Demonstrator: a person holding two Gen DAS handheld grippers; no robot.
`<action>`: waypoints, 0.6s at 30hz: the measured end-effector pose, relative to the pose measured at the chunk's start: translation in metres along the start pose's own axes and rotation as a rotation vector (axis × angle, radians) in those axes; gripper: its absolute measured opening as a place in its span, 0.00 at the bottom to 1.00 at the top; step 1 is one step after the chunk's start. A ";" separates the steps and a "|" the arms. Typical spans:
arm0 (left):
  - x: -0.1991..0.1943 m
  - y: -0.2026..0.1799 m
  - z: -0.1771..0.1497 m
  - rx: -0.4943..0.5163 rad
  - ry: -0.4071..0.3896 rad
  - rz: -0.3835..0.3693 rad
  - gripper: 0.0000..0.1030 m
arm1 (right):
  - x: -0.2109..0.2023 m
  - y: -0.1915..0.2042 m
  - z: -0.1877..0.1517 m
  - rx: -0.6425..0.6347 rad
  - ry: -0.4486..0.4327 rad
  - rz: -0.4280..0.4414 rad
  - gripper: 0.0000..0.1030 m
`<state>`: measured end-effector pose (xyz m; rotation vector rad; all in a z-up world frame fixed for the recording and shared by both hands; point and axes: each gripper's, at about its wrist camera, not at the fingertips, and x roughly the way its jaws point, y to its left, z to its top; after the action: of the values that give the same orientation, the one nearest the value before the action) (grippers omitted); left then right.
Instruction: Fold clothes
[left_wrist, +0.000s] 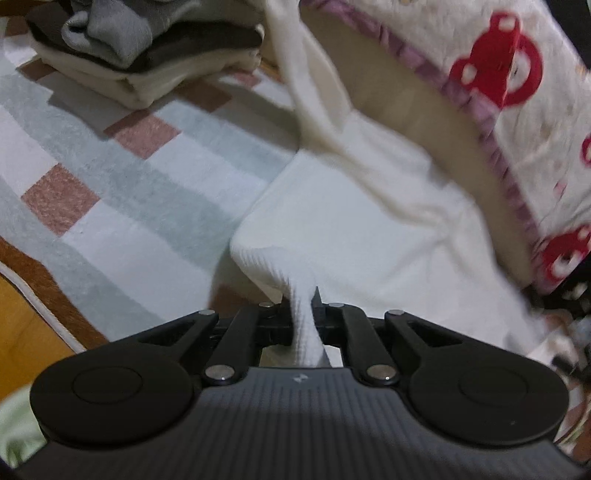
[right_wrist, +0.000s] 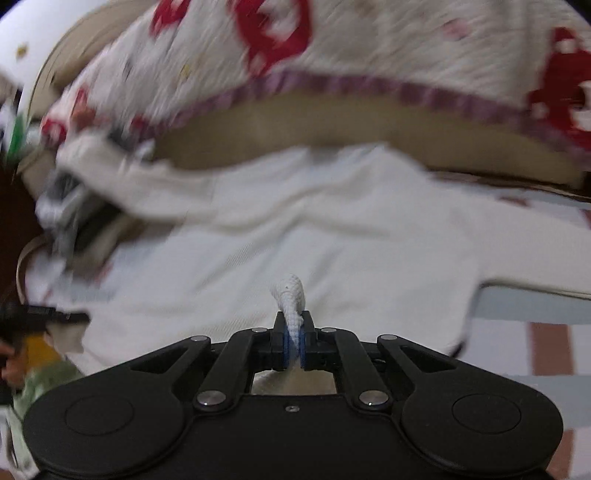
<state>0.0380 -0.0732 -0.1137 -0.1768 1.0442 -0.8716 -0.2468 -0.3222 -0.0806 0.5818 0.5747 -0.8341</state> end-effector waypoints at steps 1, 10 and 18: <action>-0.008 -0.004 0.003 -0.028 -0.003 -0.015 0.05 | -0.007 -0.001 -0.001 -0.001 -0.009 -0.008 0.07; -0.070 -0.013 0.008 -0.121 -0.040 -0.051 0.04 | -0.068 -0.006 -0.012 -0.012 -0.086 -0.081 0.07; -0.005 -0.011 0.008 -0.100 0.064 -0.018 0.04 | -0.014 0.025 -0.040 -0.207 0.227 -0.301 0.30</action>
<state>0.0373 -0.0791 -0.1010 -0.2438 1.1481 -0.8464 -0.2437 -0.2740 -0.0932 0.4069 0.9617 -0.9828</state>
